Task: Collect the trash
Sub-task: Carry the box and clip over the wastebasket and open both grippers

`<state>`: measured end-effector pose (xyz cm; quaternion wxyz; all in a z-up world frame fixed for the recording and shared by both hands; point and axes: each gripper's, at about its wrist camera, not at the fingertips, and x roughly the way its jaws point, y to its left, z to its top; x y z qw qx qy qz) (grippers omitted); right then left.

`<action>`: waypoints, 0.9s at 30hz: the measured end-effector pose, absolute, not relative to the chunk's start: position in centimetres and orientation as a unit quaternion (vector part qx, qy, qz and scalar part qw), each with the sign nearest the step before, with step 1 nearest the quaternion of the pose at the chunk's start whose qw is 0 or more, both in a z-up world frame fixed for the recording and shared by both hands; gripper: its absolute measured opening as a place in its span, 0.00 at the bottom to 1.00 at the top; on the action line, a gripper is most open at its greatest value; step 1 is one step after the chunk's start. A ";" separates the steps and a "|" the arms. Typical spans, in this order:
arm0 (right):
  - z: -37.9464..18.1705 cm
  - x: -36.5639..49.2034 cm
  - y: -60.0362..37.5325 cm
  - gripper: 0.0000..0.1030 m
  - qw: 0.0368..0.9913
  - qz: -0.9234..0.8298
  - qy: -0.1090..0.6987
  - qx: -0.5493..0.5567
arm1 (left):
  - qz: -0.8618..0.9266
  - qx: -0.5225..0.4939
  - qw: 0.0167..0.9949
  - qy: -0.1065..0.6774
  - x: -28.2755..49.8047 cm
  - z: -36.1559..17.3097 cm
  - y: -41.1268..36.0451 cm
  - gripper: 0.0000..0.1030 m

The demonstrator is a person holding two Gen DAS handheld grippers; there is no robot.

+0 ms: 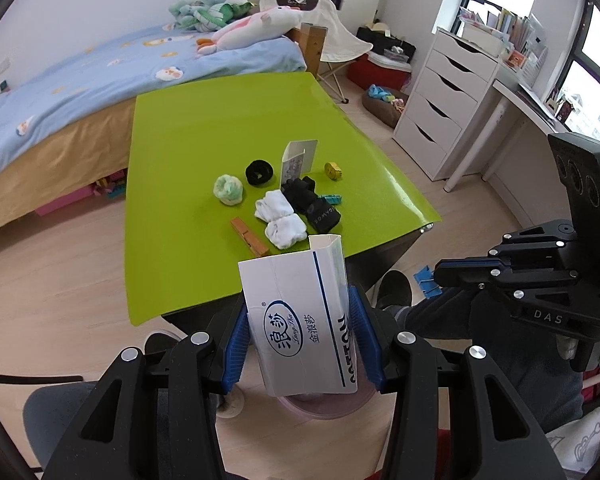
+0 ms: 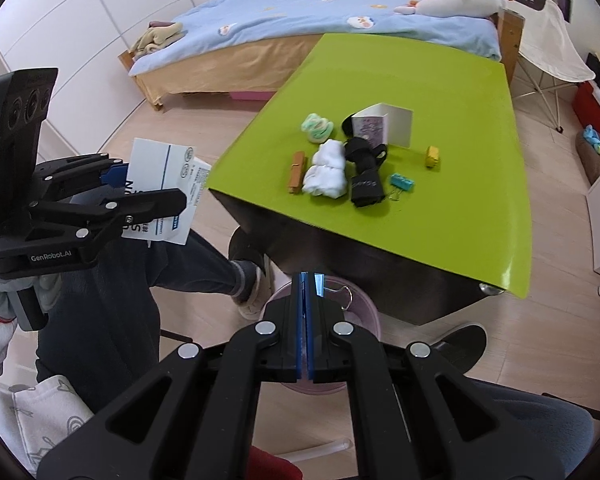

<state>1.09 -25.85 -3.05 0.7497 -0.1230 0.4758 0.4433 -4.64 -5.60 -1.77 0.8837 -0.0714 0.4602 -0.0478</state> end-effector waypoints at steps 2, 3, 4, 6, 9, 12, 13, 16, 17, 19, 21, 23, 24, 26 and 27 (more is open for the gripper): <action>-3.3 0.8 -25.7 0.01 0.747 0.450 0.473 -0.121 | -0.050 -0.073 0.884 0.458 -4.8 -1.8 -5.6 0.45; -3.4 0.7 -25.6 0.01 0.747 0.453 0.472 -0.121 | -0.051 -0.071 0.885 0.457 -4.9 -1.8 -5.7 0.45; -3.5 0.7 -25.7 0.03 0.747 0.454 0.471 -0.119 | -0.051 -0.069 0.886 0.456 -4.9 -1.8 -5.7 0.45; -3.8 0.8 -25.7 0.08 0.748 0.454 0.471 -0.114 | -0.052 -0.069 0.886 0.455 -4.9 -1.9 -5.8 0.45; -4.0 0.8 -26.3 0.75 0.753 0.450 0.469 -0.098 | -0.055 -0.066 0.887 0.454 -5.0 -2.0 -6.1 0.45; -3.6 1.0 -27.0 0.89 0.767 0.437 0.462 -0.090 | -0.059 -0.062 0.887 0.454 -5.1 -2.1 -6.4 0.45; -3.4 1.0 -27.3 0.92 0.770 0.433 0.459 -0.087 | -0.060 -0.062 0.887 0.454 -5.0 -2.1 -6.5 0.45; -2.8 1.3 -28.1 0.96 0.784 0.418 0.451 -0.084 | -0.067 -0.056 0.886 0.455 -5.0 -2.4 -7.1 0.45; -2.5 1.3 -28.3 0.96 0.788 0.414 0.448 -0.082 | -0.071 -0.056 0.886 0.455 -5.0 -2.4 -7.3 0.45; -2.3 1.4 -28.7 0.97 0.793 0.409 0.444 -0.081 | -0.077 -0.052 0.886 0.455 -5.0 -2.5 -7.8 0.45; -2.1 1.5 -29.1 0.97 0.799 0.403 0.440 -0.082 | -0.084 -0.049 0.885 0.456 -5.0 -2.9 -8.1 0.45; -1.9 1.5 -29.5 0.97 0.805 0.395 0.436 -0.080 | -0.089 -0.045 0.884 0.457 -4.9 -3.1 -8.6 0.45; -1.9 1.5 -29.8 0.97 0.807 0.391 0.434 -0.079 | -0.090 -0.044 0.883 0.458 -4.9 -3.2 -8.8 0.45; -1.8 1.5 -30.3 0.97 0.811 0.387 0.432 -0.075 | -0.095 -0.042 0.882 0.460 -4.8 -3.3 -9.1 0.45; -1.8 1.5 -30.5 0.97 0.812 0.386 0.432 -0.072 | -0.097 -0.041 0.881 0.460 -4.8 -3.4 -9.3 0.46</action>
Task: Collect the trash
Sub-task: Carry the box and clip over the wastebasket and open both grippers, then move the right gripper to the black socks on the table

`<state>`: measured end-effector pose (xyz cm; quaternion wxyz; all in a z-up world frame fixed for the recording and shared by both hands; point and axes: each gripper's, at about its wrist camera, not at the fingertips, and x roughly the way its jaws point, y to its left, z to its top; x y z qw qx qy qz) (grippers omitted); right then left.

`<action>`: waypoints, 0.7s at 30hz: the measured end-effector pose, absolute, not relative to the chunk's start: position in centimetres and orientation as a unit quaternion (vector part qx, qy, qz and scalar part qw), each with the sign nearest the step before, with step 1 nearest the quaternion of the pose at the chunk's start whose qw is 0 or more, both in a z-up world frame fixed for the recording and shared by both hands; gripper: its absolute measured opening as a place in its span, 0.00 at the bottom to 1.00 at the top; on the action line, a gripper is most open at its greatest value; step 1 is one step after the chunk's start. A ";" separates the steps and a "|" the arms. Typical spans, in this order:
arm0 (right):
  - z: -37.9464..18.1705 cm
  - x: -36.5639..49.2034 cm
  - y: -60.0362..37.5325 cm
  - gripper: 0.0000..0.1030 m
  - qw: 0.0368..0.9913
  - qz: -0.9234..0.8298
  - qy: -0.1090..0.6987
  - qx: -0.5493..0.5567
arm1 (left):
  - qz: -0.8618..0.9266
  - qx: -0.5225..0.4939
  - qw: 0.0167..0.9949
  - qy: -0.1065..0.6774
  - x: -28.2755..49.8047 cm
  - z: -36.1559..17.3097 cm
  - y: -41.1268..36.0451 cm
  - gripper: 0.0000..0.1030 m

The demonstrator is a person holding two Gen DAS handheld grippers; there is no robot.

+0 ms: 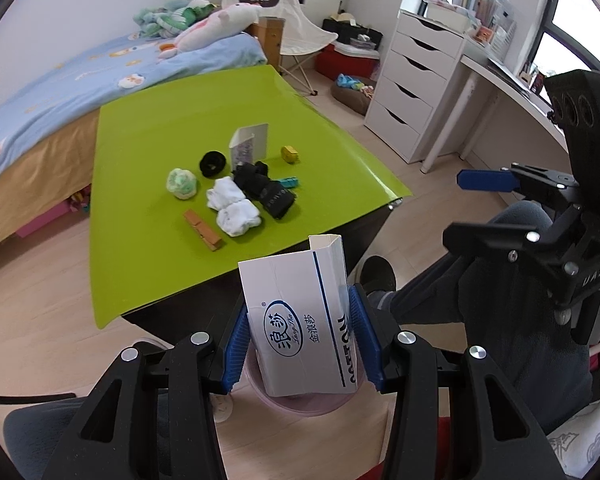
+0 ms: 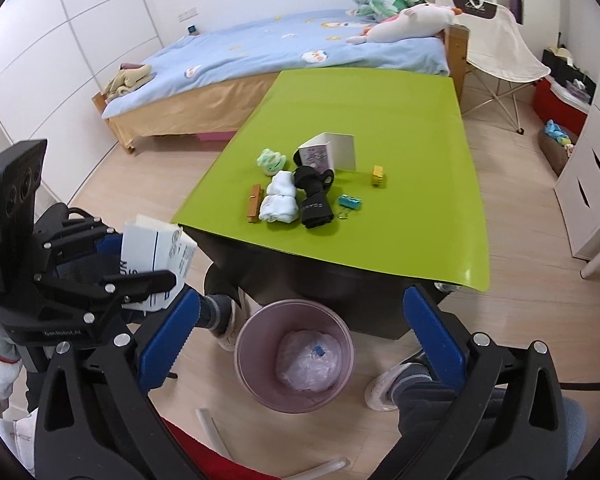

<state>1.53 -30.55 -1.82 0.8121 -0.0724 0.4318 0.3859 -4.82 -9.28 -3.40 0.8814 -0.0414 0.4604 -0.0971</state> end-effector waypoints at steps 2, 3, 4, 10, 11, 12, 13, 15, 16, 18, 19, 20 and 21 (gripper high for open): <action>-1.9 1.6 -30.9 0.97 0.814 0.382 0.432 -0.070 | -0.102 -0.041 0.881 0.460 -4.7 -3.5 -9.5 0.49; -2.1 1.7 -31.1 0.97 0.814 0.380 0.434 -0.069 | -0.102 -0.042 0.881 0.461 -4.6 -3.7 -9.6 0.53; -2.2 1.7 -31.1 0.97 0.814 0.379 0.435 -0.068 | -0.102 -0.043 0.881 0.461 -4.6 -3.7 -9.6 0.61; -2.8 1.8 -31.0 0.97 0.812 0.380 0.439 -0.068 | -0.095 -0.059 0.883 0.456 -4.5 -3.9 -9.2 0.89; -2.9 1.8 -31.0 0.97 0.811 0.380 0.439 -0.068 | -0.092 -0.062 0.884 0.454 -4.6 -3.8 -9.1 0.91; -2.9 1.8 -30.9 0.97 0.811 0.381 0.439 -0.068 | -0.091 -0.065 0.885 0.452 -4.6 -3.8 -9.0 0.92; -3.0 1.8 -30.9 0.97 0.811 0.381 0.440 -0.068 | -0.087 -0.068 0.885 0.452 -4.7 -3.8 -8.9 0.93; -3.2 1.8 -30.8 0.97 0.810 0.382 0.440 -0.067 | -0.082 -0.068 0.885 0.454 -4.6 -3.9 -8.6 0.93; -3.2 1.8 -30.8 0.97 0.810 0.382 0.440 -0.067 | -0.080 -0.068 0.885 0.455 -4.6 -3.9 -8.5 0.93; -3.3 1.8 -30.6 0.97 0.810 0.384 0.439 -0.066 | -0.075 -0.071 0.885 0.454 -4.6 -3.8 -8.2 0.93; -3.3 1.7 -30.5 0.97 0.810 0.383 0.439 -0.066 | -0.072 -0.072 0.885 0.454 -4.5 -3.8 -8.0 0.93; -3.3 1.7 -30.5 0.97 0.810 0.383 0.439 -0.067 | -0.070 -0.073 0.885 0.455 -4.5 -3.8 -7.9 0.93; -3.4 1.7 -30.4 0.97 0.809 0.384 0.439 -0.068 | -0.069 -0.074 0.885 0.454 -4.5 -3.7 -7.8 0.93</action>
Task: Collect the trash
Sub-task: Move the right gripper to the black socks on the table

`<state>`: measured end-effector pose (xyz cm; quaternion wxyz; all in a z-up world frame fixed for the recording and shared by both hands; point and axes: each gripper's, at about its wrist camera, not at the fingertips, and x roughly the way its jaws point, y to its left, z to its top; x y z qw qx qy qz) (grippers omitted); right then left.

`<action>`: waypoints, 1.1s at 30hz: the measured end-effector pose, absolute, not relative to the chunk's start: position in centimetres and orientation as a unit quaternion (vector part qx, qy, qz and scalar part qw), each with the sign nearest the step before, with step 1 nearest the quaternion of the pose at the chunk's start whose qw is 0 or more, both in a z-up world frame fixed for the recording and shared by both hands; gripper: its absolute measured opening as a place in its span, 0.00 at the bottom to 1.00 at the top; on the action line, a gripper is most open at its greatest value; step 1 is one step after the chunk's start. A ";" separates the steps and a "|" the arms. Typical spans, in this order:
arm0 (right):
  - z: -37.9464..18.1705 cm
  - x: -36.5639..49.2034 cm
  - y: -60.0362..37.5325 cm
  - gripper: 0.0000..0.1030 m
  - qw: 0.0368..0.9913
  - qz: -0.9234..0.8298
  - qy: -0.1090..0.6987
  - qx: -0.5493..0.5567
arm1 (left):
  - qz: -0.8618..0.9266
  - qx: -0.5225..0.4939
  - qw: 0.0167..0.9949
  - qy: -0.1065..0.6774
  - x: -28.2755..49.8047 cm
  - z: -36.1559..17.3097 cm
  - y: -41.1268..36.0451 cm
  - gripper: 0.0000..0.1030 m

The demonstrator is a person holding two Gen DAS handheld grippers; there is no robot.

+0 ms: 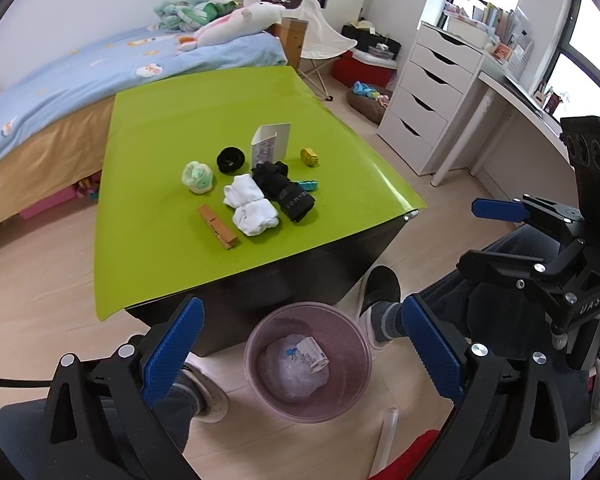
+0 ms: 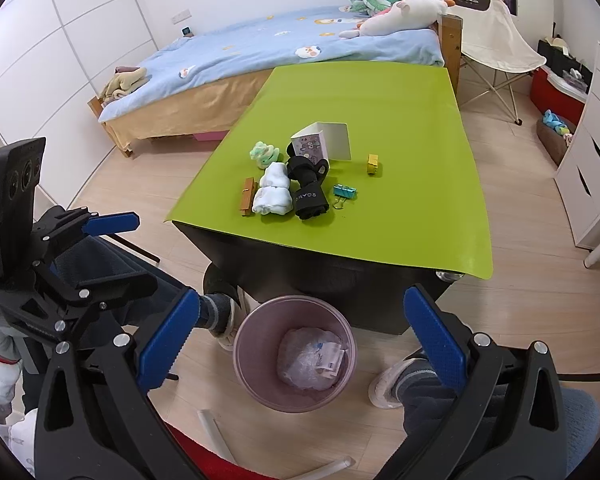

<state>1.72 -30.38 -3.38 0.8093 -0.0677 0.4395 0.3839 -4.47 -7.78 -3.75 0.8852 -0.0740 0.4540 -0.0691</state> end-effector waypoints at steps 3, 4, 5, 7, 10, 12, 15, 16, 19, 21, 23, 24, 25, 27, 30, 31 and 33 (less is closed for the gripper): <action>-3.4 1.6 -30.0 0.97 0.810 0.384 0.438 -0.075 | -0.066 -0.076 0.887 0.451 -4.4 -3.6 -7.4 0.93; -3.3 1.6 -29.9 0.97 0.811 0.384 0.435 -0.074 | -0.066 -0.078 0.887 0.451 -4.5 -3.6 -7.3 0.93; -3.1 1.6 -29.8 0.97 0.816 0.379 0.431 -0.077 | -0.066 -0.080 0.887 0.450 -4.5 -3.6 -7.2 0.93; -3.0 1.7 -29.6 0.97 0.820 0.374 0.426 -0.081 | -0.066 -0.080 0.887 0.450 -4.4 -3.6 -7.1 0.93; -3.1 2.3 -29.0 0.97 0.816 0.377 0.431 -0.076 | -0.064 -0.082 0.888 0.449 -4.3 -3.6 -6.7 0.93; -3.1 2.9 -28.5 0.97 0.814 0.378 0.434 -0.081 | -0.060 -0.084 0.888 0.447 -4.1 -3.6 -6.3 0.93; -3.2 3.8 -27.6 0.97 0.809 0.381 0.438 -0.089 | -0.053 -0.087 0.890 0.444 -3.7 -3.5 -5.7 0.93; -3.3 4.3 -27.1 0.97 0.808 0.381 0.440 -0.095 | -0.050 -0.086 0.891 0.443 -3.6 -3.5 -5.6 0.93; -3.3 5.6 -26.0 0.97 0.802 0.384 0.446 -0.104 | -0.044 -0.088 0.892 0.442 -3.2 -3.5 -5.0 0.93; -3.3 6.6 -25.1 0.97 0.797 0.388 0.451 -0.108 | -0.042 -0.091 0.892 0.441 -3.0 -3.5 -4.7 0.93; -3.7 7.9 -24.0 0.97 0.789 0.389 0.461 -0.115 | -0.040 -0.094 0.892 0.440 -3.0 -3.6 -4.3 0.93; -3.8 8.3 -23.6 0.97 0.787 0.389 0.464 -0.121 | -0.040 -0.095 0.892 0.440 -3.0 -3.6 -4.2 0.93; -4.1 8.9 -22.9 0.97 0.784 0.388 0.468 -0.128 | -0.040 -0.097 0.892 0.439 -2.9 -3.7 -4.0 0.93; -4.7 10.2 -21.7 0.97 0.774 0.389 0.479 -0.141 | -0.039 -0.101 0.892 0.439 -2.9 -3.8 -3.8 0.93; -5.7 11.5 -20.2 0.97 0.763 0.388 0.493 -0.159 | -0.039 -0.105 0.891 0.439 -2.8 -3.9 -3.6 0.93; -6.2 12.0 -19.6 0.97 0.756 0.390 0.500 -0.163 | -0.039 -0.106 0.891 0.439 -2.7 -4.0 -3.6 0.93; -6.9 12.7 -18.7 0.97 0.747 0.391 0.509 -0.173 | -0.038 -0.108 0.891 0.439 -2.6 -4.0 -3.5 0.93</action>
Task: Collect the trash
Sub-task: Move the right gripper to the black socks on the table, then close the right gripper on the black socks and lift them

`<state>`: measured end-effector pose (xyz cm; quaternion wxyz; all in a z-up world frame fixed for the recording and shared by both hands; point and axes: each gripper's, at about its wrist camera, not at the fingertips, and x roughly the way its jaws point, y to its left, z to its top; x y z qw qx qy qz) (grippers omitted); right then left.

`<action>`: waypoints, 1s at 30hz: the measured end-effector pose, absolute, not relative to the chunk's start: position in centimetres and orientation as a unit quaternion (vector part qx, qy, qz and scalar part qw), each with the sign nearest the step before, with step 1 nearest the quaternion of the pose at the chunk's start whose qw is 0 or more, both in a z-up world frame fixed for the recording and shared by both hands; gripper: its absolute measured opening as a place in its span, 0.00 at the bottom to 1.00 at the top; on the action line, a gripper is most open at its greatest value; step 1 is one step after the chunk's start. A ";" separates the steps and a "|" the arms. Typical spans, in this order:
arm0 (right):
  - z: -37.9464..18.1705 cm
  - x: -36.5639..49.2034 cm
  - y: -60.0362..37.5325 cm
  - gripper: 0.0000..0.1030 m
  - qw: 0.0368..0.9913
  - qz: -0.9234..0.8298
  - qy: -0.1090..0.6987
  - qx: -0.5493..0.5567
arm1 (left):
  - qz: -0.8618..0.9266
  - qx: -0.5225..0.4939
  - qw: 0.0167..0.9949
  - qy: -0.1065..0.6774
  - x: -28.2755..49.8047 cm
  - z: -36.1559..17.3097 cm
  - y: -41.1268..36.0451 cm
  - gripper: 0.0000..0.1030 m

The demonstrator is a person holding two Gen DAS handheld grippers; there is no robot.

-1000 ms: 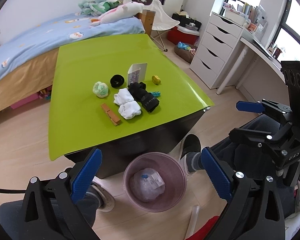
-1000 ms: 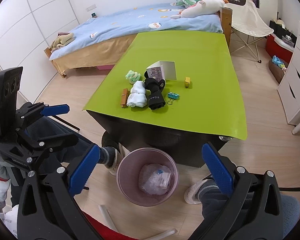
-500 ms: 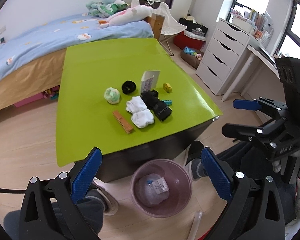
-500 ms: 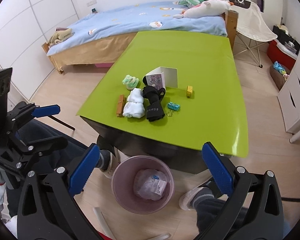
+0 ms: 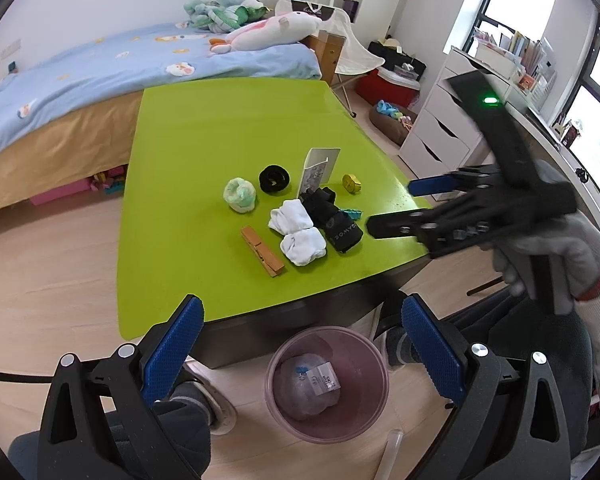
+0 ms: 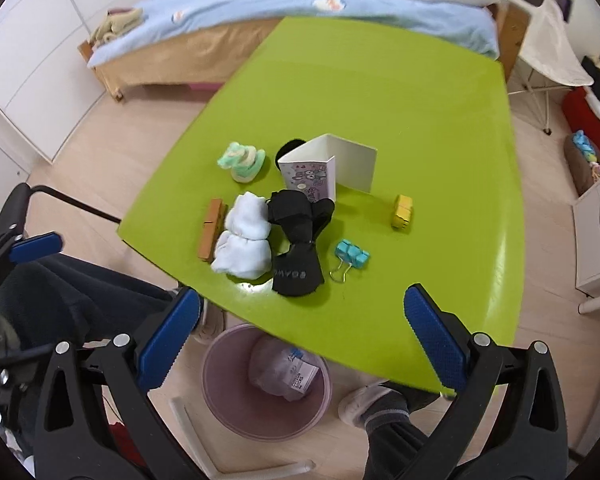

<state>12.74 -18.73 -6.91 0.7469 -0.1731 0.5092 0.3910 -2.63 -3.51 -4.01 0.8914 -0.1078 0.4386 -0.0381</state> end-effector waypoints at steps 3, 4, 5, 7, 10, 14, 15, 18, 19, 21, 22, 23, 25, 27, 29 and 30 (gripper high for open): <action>-8.0 13.5 -17.5 0.97 0.732 0.398 0.522 -0.184 | -0.036 -0.113 0.891 0.439 -2.6 -4.2 -3.2 0.93; -8.3 13.7 -17.2 0.96 0.727 0.402 0.525 -0.187 | -0.036 -0.114 0.891 0.439 -2.6 -4.3 -3.1 0.93; -8.5 13.8 -16.9 0.93 0.723 0.405 0.527 -0.187 | -0.035 -0.115 0.890 0.439 -2.6 -4.4 -3.0 0.93; -9.1 14.1 -16.4 0.74 0.717 0.406 0.533 -0.193 | -0.034 -0.118 0.890 0.440 -2.6 -4.5 -2.9 0.93; -9.7 14.2 -16.1 0.65 0.708 0.412 0.538 -0.197 | -0.035 -0.120 0.889 0.440 -2.5 -4.5 -2.8 0.93; -9.5 14.6 -16.0 0.54 0.711 0.414 0.533 -0.197 | -0.034 -0.121 0.889 0.440 -2.5 -4.6 -2.7 0.93; -9.4 14.6 -16.0 0.47 0.712 0.413 0.532 -0.200 | -0.034 -0.121 0.890 0.439 -2.5 -4.6 -2.7 0.93; -9.2 14.4 -15.9 0.46 0.711 0.416 0.529 -0.203 | -0.033 -0.122 0.890 0.438 -2.4 -4.7 -2.6 0.93; -9.4 14.4 -15.7 0.46 0.707 0.417 0.533 -0.207 | -0.032 -0.123 0.890 0.439 -2.4 -4.8 -2.5 0.93; -9.9 14.4 -15.7 0.46 0.703 0.416 0.537 -0.210 | -0.033 -0.124 0.889 0.440 -2.3 -4.9 -2.5 0.93; -10.3 14.5 -15.6 0.45 0.702 0.414 0.541 -0.209 | -0.033 -0.125 0.889 0.440 -2.2 -4.9 -2.5 0.93; -10.5 14.6 -15.7 0.44 0.702 0.413 0.543 -0.206 | -0.034 -0.124 0.889 0.440 -2.2 -4.9 -2.6 0.93; -10.6 14.8 -15.6 0.29 0.701 0.415 0.544 -0.200 | -0.034 -0.124 0.889 0.440 -2.2 -4.8 -2.5 0.93; -10.5 14.9 -15.6 0.23 0.702 0.416 0.542 -0.200 | -0.035 -0.124 0.888 0.441 -2.2 -4.8 -2.6 0.93; -10.4 15.0 -15.9 0.19 0.703 0.418 0.540 -0.199 | -0.035 -0.123 0.888 0.441 -2.2 -4.8 -2.6 0.93; -10.4 14.9 -16.1 0.17 0.704 0.418 0.538 -0.198 | -0.035 -0.123 0.888 0.441 -2.1 -4.8 -2.6 0.93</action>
